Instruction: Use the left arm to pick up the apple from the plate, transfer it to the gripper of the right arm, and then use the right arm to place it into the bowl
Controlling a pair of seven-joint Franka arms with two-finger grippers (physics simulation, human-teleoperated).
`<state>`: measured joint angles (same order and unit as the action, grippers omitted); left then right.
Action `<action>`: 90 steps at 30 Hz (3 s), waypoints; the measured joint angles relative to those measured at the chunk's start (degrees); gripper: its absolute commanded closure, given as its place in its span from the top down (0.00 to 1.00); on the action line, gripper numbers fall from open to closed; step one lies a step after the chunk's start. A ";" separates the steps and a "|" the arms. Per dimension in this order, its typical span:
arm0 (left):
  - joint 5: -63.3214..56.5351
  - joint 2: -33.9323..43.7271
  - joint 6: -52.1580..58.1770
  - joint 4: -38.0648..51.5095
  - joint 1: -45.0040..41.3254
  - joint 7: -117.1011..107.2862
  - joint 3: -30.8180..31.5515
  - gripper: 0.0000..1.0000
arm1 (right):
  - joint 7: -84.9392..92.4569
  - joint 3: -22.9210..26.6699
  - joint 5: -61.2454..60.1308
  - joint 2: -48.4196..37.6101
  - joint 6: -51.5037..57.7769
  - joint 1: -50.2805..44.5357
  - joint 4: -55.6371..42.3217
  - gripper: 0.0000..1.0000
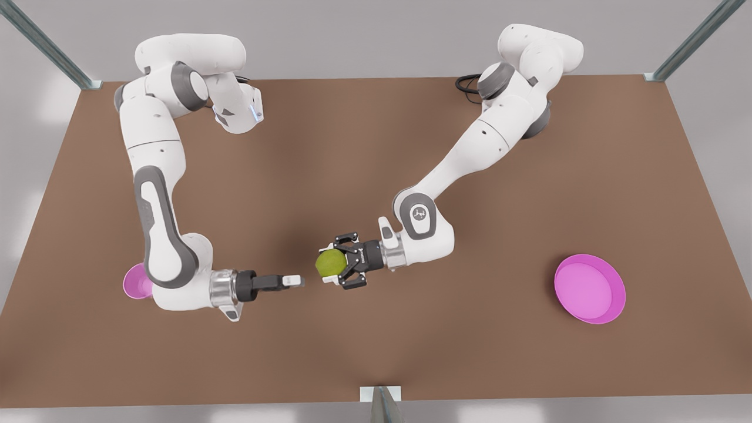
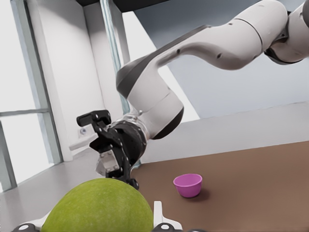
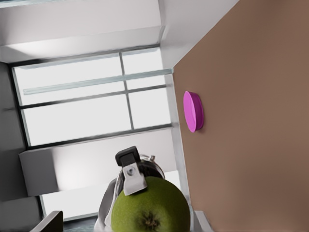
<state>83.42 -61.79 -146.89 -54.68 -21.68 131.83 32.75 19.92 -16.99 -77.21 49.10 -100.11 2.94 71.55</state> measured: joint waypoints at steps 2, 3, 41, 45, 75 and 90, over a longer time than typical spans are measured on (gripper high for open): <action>0.02 -0.01 0.00 0.00 -0.02 1.34 0.00 0.83 | 1.53 -0.79 -0.07 0.02 -0.03 -0.27 0.20 1.00; 0.03 -0.02 0.00 0.00 -0.02 1.96 0.00 0.83 | 2.23 -1.22 -0.11 0.02 -0.15 -0.34 0.24 1.00; 0.30 -0.46 0.10 0.08 -0.29 11.19 -0.18 0.86 | 13.38 -2.65 0.28 -0.69 -4.02 -4.95 5.03 1.00; 0.33 -0.49 0.08 0.08 -0.17 11.32 -0.30 0.99 | 13.77 -2.56 0.11 -0.70 -4.95 -5.42 5.09 0.73; -85.89 33.53 51.39 -6.21 36.93 -30.79 -2.99 1.00 | 15.83 -2.56 33.55 -10.23 2.16 19.95 13.06 0.70; -84.34 53.07 58.39 -26.67 19.13 -84.10 -32.93 1.00 | 24.61 -1.22 60.03 -9.41 0.61 30.36 11.67 0.70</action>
<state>-0.93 -8.72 -88.50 -81.35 -2.55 47.73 -0.17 44.53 -18.21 -17.19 39.69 -99.50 33.29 83.23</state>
